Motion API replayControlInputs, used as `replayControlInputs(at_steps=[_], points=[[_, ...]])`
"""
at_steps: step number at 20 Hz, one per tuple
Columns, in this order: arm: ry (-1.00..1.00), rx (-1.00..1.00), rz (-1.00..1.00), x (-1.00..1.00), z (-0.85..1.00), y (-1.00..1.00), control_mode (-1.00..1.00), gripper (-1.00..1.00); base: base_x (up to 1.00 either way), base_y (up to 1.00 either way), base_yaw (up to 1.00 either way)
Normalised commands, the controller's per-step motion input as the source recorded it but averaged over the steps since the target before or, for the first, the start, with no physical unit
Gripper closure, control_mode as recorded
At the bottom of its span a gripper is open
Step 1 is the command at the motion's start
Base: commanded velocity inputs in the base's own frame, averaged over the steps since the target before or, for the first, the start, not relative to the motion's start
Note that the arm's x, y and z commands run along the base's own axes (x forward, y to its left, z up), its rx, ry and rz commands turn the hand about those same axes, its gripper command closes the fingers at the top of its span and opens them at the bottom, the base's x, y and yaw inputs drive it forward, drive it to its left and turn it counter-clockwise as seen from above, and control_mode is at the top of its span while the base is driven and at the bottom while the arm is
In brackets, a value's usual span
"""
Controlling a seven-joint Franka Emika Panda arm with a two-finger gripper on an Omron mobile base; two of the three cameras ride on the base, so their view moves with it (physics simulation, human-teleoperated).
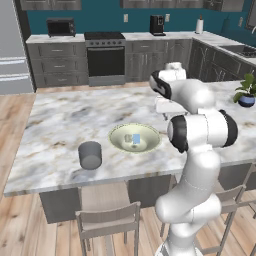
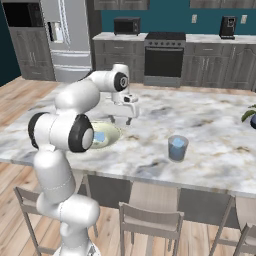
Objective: There are four ice cubes in the ice bowl. Place two ice cubes in each glass of water.
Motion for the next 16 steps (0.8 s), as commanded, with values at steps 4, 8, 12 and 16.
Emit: replayControlInputs(at_steps=[4,8,12,16], points=[[0.10,0.00,0.18,0.32,0.02,1.00,-1.00,-1.00,0.00,0.00,0.00],[0.10,0.00,0.16,0.14,-0.09,0.98,-1.00,-1.00,0.00,0.00,0.00],[0.08,0.00,0.10,0.04,-0.56,0.59,-1.00,-1.00,0.00,0.00,0.00],[0.08,0.00,0.00,0.32,-0.83,0.11,-1.00,-1.00,0.00,0.00,0.00]])
